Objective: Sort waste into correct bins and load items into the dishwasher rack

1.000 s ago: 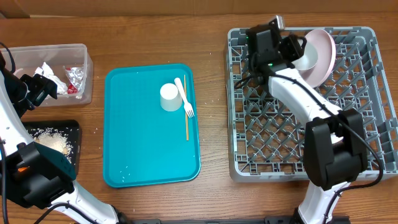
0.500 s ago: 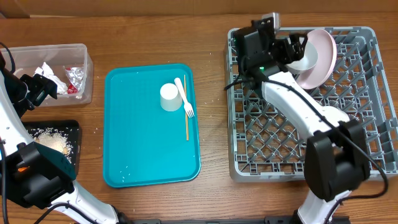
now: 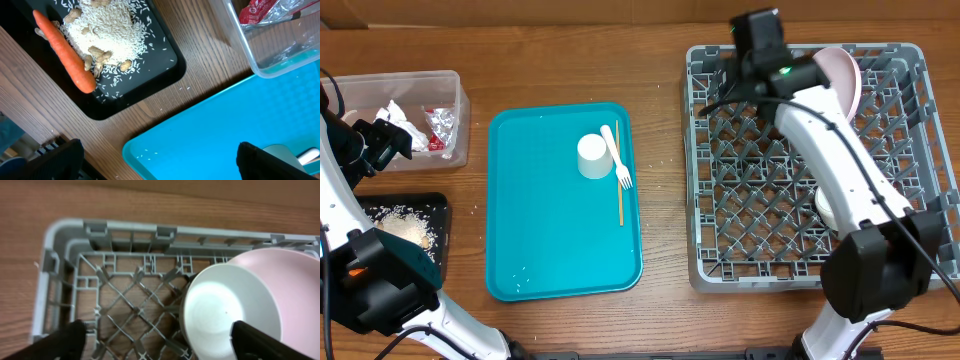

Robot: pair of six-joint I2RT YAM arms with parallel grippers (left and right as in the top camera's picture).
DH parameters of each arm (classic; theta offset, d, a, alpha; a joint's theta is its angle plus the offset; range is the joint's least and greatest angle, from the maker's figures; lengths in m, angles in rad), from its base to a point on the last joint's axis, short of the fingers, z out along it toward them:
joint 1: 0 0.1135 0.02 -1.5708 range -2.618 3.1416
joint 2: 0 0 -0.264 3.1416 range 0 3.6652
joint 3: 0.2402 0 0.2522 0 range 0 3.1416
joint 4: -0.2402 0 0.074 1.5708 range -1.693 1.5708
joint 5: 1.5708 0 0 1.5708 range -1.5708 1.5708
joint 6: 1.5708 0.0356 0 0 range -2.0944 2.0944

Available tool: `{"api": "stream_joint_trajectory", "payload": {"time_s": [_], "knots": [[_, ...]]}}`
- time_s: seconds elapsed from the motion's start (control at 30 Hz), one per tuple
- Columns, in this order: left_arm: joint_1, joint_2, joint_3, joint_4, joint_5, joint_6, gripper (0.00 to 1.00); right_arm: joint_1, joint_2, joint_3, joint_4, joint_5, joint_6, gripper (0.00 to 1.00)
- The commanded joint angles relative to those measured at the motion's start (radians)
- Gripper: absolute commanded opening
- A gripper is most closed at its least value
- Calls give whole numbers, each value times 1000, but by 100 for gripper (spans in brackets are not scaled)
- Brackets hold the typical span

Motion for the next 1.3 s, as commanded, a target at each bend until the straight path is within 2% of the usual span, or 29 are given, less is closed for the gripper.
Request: {"api": "stream_joint_trajectory", "payload": {"time_s": [0.0,0.1,0.13,0.7,0.77,1.13,1.17,1.27], "knots": [[-2,-25,18,-2,-13,-21,100,-68,-23,22,-45,-103,24,76],[-2,-25,18,-2,-13,-21,100,-116,-21,6,-64,-196,24,53],[-2,-25,18,-2,-13,-21,100,-130,-21,-3,-62,-226,24,49],[-2,-25,18,-2,-13,-21,100,-145,55,-48,-77,-256,28,45],[-2,-25,18,-2,-13,-21,100,-145,73,-48,-77,-254,28,39],[-2,-25,18,-2,-13,-21,100,-147,80,-48,-72,-243,24,38],[-2,-25,18,-2,-13,-21,100,-147,80,-48,-72,-243,24,34],[-2,-25,18,-2,-13,-21,100,-147,80,-48,-74,-243,24,12]]}}
